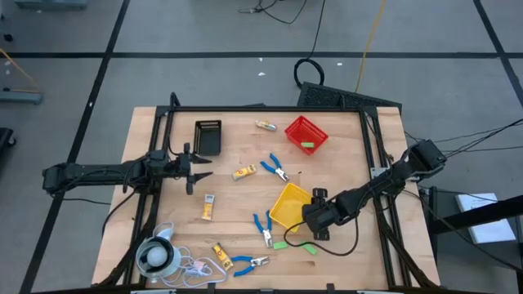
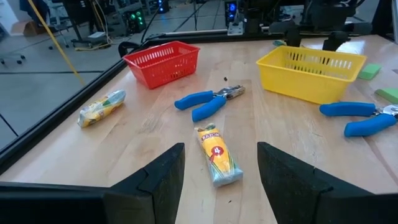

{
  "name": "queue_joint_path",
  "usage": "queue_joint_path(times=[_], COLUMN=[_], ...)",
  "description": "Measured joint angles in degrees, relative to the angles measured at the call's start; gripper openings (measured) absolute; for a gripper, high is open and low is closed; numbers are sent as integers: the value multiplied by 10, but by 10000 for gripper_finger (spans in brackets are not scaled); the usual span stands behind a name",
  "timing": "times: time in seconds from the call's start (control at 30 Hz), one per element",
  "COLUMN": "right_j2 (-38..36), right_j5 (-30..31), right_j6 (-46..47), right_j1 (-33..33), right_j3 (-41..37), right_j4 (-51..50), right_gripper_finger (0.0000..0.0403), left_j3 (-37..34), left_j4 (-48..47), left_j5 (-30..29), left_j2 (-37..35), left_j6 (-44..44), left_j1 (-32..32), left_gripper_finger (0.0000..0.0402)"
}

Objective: Pick & Place School Supplies
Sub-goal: Put the green eraser into the red bin

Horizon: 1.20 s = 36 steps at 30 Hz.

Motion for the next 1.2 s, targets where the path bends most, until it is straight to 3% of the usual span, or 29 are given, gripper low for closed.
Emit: queue_joint_path(times=[0.17, 0.37, 0.93, 1.2], right_j2=[5, 6, -30, -37], right_j5=[-7, -24, 0, 62], right_j6=[-4, -6, 99, 95], right_j1=[0, 0, -4, -35], right_j3=[-1, -2, -3, -3], right_j4=[-2, -7, -159, -265], right_gripper_finger=[201, 54, 51, 51], left_j3=[0, 0, 0, 0], left_j4=[-2, -3, -3, -4], left_j5=[-2, -2, -2, -1], left_j2=[0, 0, 0, 0], left_j6=[-2, -2, -1, -1], left_j1=[0, 0, 0, 0], left_gripper_finger=[205, 205, 205, 204])
